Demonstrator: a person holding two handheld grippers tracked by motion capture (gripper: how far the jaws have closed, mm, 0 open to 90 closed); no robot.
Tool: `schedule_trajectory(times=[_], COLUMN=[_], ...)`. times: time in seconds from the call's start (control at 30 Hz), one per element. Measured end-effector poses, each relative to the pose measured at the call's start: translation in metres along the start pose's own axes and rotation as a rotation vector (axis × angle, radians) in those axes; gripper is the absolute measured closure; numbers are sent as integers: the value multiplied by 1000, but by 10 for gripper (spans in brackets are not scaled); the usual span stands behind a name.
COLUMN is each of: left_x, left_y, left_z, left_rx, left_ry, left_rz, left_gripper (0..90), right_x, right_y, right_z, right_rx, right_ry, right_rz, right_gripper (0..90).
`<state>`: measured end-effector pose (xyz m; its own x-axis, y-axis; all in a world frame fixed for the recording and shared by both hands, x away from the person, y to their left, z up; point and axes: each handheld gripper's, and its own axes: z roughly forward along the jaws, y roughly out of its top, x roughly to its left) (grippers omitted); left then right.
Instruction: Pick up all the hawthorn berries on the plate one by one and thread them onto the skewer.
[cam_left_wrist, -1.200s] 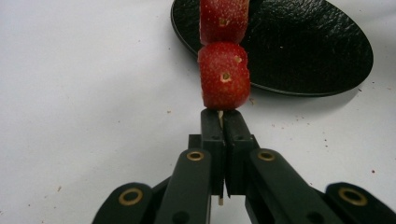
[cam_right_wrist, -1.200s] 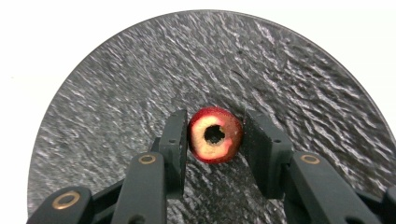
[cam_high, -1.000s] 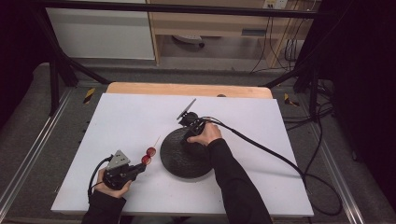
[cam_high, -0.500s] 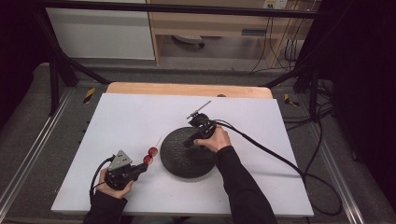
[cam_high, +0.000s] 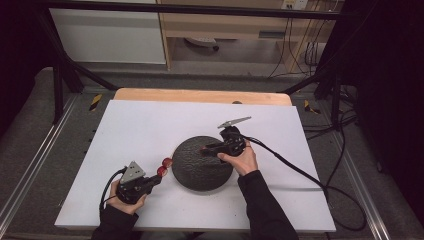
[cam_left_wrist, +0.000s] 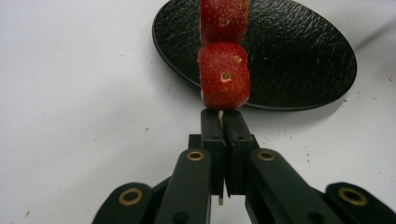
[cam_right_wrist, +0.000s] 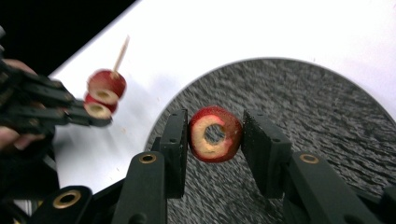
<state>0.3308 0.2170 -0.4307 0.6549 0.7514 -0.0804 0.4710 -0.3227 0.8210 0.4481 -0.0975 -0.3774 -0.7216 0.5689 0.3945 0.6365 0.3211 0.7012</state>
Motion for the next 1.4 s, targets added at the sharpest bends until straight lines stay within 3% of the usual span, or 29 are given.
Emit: schedule_trajectory(times=[0.4,0.87,1.4], left_x=[-6,-14,-29], left_y=[2,5,18], left_z=[1,3,11], left_rx=[-20,-36,-76], left_ry=[4,18,15], left_rz=[-11,-7,-46], left_gripper=[882,882,882], right_x=[-1,4,7], right_y=[-13,-25,-24], right_z=[-17,-14,-8], right_rx=[-237,-444,-604], right_ry=[24,74,108], right_rz=[57,145,256], right_gripper=[624,624,624])
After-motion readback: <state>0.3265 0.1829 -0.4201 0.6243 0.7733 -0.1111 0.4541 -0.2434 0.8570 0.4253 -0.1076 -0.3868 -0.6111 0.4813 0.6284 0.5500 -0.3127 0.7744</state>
